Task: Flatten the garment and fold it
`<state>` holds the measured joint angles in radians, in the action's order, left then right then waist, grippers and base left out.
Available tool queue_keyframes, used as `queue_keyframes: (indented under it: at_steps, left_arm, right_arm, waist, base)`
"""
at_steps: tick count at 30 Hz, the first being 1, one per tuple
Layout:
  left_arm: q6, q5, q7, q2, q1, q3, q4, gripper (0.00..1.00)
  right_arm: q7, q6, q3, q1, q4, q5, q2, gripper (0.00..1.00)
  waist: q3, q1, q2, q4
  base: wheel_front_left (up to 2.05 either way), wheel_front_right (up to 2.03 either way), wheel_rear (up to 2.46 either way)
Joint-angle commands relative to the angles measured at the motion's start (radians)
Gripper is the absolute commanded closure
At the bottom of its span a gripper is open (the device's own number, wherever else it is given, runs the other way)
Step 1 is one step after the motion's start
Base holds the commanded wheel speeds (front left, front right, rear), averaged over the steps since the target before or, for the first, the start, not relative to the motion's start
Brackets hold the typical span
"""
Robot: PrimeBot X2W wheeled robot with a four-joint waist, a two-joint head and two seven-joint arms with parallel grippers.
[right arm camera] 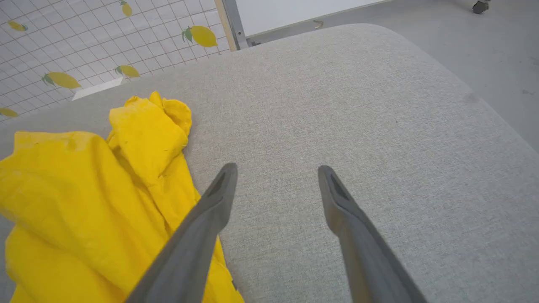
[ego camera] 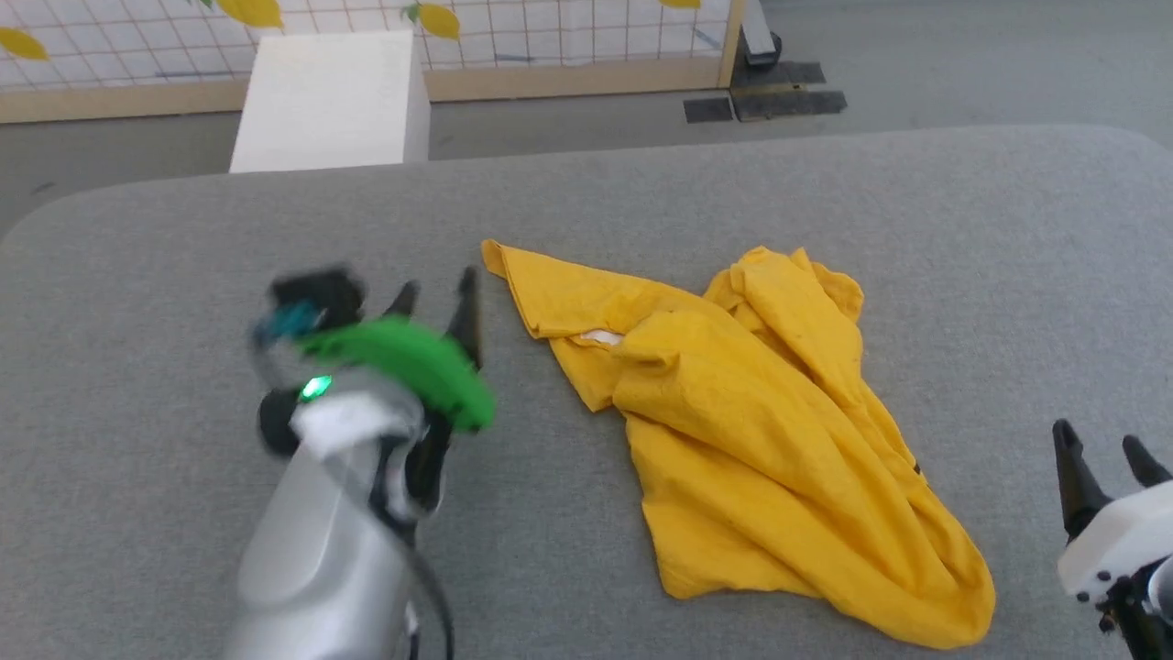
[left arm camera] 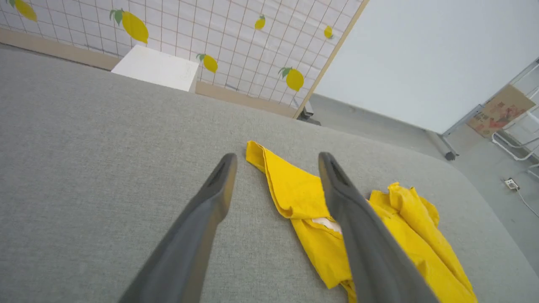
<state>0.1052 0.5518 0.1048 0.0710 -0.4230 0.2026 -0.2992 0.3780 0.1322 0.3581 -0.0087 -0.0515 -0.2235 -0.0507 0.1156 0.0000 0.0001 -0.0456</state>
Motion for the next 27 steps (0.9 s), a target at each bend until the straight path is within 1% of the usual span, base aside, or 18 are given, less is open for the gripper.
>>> queue_keyframes:
  at_steps: [1, 2, 3, 4, 6, 8, 12, 14, 17, 18, 19, 23, 27]
  left_arm:
    - [0.018, 0.003, 0.084, -0.007, -0.076, 0.033, -0.047, 0.00]
    - [0.025, -0.001, 0.121, -0.008, -0.107, 0.046, -0.069, 0.00]
    - [0.045, -0.009, 0.200, -0.009, -0.163, 0.070, -0.121, 0.00]
    - [0.058, -0.020, 0.254, -0.007, -0.199, 0.086, -0.156, 0.00]
    - [0.089, -0.030, 0.346, -0.007, -0.270, 0.102, -0.225, 0.00]
    - [0.110, -0.057, 0.405, 0.004, -0.329, 0.124, -0.283, 0.00]
    - [0.135, -0.092, 0.494, 0.022, -0.403, 0.158, -0.383, 0.00]
    - [0.145, -0.105, 0.523, 0.038, -0.416, 0.167, -0.421, 0.00]
    - [0.161, -0.104, 0.546, 0.042, -0.419, 0.167, -0.455, 0.01]
    - [0.163, -0.103, 0.544, 0.042, -0.419, 0.167, -0.459, 0.62]
    - [0.163, -0.099, 0.537, 0.041, -0.419, 0.164, -0.459, 1.00]
    - [0.137, -0.072, 0.493, 0.026, -0.419, 0.154, -0.446, 1.00]
    - [0.097, -0.040, 0.445, 0.010, -0.418, 0.149, -0.422, 1.00]
  right_arm:
    - [-0.008, -0.002, 0.001, -0.029, 0.006, 0.012, 0.000, 0.00]
    - [-0.010, -0.002, 0.000, -0.037, 0.008, 0.016, 0.000, 0.00]
    - [-0.014, -0.002, -0.006, -0.052, 0.016, 0.014, 0.000, 0.00]
    - [-0.015, -0.002, -0.011, -0.061, 0.021, 0.011, 0.000, 0.00]
    - [-0.024, -0.002, -0.023, -0.075, 0.036, 0.004, 0.000, 0.00]
    - [-0.032, -0.002, -0.033, -0.081, 0.054, -0.005, 0.000, 0.00]
    - [-0.054, -0.002, -0.042, -0.088, 0.088, -0.023, 0.000, 0.00]
    - [-0.065, -0.002, -0.047, -0.091, 0.097, -0.024, 0.000, 0.00]
    - [-0.078, -0.002, -0.042, -0.094, 0.109, -0.023, 0.000, 0.00]
    - [-0.082, -0.002, -0.039, -0.096, 0.113, -0.021, 0.000, 0.00]
    - [-0.085, -0.002, -0.036, -0.096, 0.117, -0.017, 0.000, 0.00]
    - [-0.089, -0.002, -0.026, -0.094, 0.136, -0.001, 0.000, 0.00]
    - [-0.086, -0.002, -0.023, -0.085, 0.147, 0.012, 0.000, 0.00]
  waist:
    - [0.034, 0.0000, -0.0001, -0.031]
    - [0.043, 0.0000, -0.0001, -0.038]
    - [0.060, 0.0000, -0.0001, -0.055]
    - [0.072, 0.0000, -0.0001, -0.068]
    - [0.099, 0.0000, -0.0001, -0.096]
    - [0.125, 0.0000, -0.0001, -0.120]
    - [0.170, 0.0000, -0.0001, -0.162]
    - [0.185, 0.0000, -0.0001, -0.178]
    - [0.195, 0.0000, -0.0001, -0.183]
    - [0.196, 0.0000, -0.0001, -0.182]
    - [0.196, 0.0000, -0.0001, -0.179]
    - [0.175, 0.0000, -0.0001, -0.149]
    - [0.129, 0.0000, -0.0001, -0.091]
  base:
    - [0.00, 0.00, 0.00]
    - [0.00, 0.00, 0.00]
    - [0.00, 0.00, 0.00]
    - [0.00, 0.00, 0.00]
    - [0.00, 0.00, 0.00]
    - [0.00, 0.00, 0.00]
    - [0.00, 0.00, 0.00]
    - [0.00, 0.00, 0.00]
    - [0.00, 0.00, 0.00]
    - [0.00, 0.00, 0.00]
    - [0.00, 0.00, 0.00]
    - [0.00, 0.00, 0.00]
    - [0.00, 0.00, 0.00]
